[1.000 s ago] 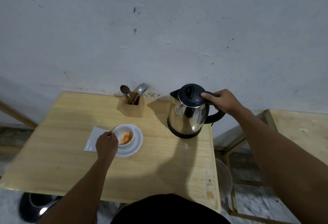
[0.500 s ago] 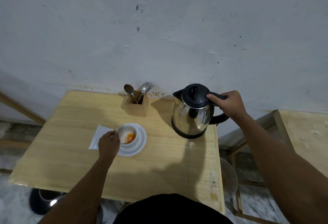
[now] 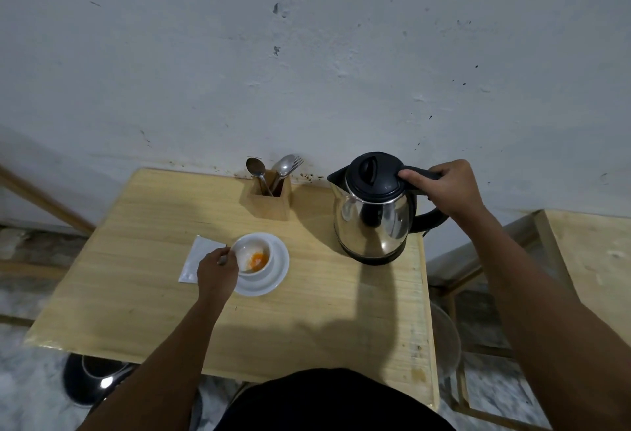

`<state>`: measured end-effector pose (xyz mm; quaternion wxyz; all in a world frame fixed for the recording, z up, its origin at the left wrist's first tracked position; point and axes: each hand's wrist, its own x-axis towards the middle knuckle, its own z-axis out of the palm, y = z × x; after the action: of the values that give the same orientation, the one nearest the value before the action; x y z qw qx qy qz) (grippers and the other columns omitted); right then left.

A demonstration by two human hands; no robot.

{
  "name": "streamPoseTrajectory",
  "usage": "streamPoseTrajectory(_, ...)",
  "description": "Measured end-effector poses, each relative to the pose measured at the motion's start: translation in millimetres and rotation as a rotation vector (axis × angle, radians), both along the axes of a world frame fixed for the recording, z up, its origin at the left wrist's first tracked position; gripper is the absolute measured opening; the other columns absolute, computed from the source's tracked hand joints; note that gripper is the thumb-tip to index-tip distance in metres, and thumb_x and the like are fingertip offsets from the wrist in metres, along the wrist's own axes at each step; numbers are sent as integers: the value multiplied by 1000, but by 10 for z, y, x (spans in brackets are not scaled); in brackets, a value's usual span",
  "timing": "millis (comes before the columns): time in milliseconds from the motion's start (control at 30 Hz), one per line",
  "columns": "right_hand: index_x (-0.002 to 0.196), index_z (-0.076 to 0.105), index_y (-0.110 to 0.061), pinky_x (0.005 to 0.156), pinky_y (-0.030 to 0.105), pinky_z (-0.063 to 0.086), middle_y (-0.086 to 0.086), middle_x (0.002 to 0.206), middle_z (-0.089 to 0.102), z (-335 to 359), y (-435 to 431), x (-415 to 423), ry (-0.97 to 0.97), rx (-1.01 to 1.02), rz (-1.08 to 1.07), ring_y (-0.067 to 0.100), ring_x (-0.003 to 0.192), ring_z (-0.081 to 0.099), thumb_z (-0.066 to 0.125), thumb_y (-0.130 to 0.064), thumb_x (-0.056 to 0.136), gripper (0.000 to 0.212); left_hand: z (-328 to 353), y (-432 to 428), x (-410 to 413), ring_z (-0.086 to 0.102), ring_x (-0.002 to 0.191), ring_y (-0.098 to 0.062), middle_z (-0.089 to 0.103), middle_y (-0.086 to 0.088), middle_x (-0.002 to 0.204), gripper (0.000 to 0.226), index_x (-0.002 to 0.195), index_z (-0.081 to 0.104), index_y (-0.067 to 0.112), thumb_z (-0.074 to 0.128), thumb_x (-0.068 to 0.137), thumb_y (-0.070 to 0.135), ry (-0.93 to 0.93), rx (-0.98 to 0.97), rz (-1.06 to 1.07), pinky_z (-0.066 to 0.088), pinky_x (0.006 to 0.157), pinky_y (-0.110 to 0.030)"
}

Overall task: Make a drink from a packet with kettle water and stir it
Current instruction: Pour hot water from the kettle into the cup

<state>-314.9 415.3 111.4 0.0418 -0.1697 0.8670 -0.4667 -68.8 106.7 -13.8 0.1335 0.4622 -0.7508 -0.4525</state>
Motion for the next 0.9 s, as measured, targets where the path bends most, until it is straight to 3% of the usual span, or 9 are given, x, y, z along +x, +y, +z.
streamPoseTrajectory(133, 45, 42, -1, 49, 31, 27, -1, 40, 27, 173, -156, 105, 15, 82, 67, 16, 41, 30, 75, -72, 54, 79, -34, -46, 12, 65, 82, -33, 70, -13, 83, 22, 88, 69, 6, 52, 92, 20, -3, 8, -19, 53, 80, -47)
streamPoseTrajectory(267, 42, 46, -4, 48, 28, 28, -9, 35, 27, 303, -372, 259, 0, 201, 102, 10, 36, 30, 73, -75, 50, 77, -70, -104, 45, 65, 82, -31, 68, -11, 74, 25, 84, 69, 7, 52, 92, 23, -5, 62, -44, 48, 79, -40)
streamPoseTrajectory(500, 45, 37, -10, 46, 28, 22, -6, 39, 21, 443, -720, 579, -4, 363, 159, 14, 38, 26, 68, -82, 47, 78, -108, -260, 97, 65, 89, -34, 68, -19, 95, 22, 103, 67, 10, 57, 90, 24, 30, 218, -75, 51, 87, -46)
streamPoseTrajectory(767, 47, 41, -11, 46, 29, 27, -2, 39, 28, 484, -1090, 849, 17, 534, 159, 17, 40, 34, 61, -88, 47, 80, -52, -429, 190, 62, 73, -24, 65, -16, 102, 27, 118, 61, 10, 52, 94, 19, 31, 267, -266, 51, 75, -36)
streamPoseTrajectory(900, 45, 45, -11, 45, 27, 31, -2, 38, 35, 515, -1203, 917, 42, 614, 158, 16, 40, 40, 56, -90, 45, 80, -57, -498, 192, 63, 73, -14, 61, -5, 101, 29, 120, 61, 8, 54, 94, 19, 42, 286, -320, 57, 84, -44)
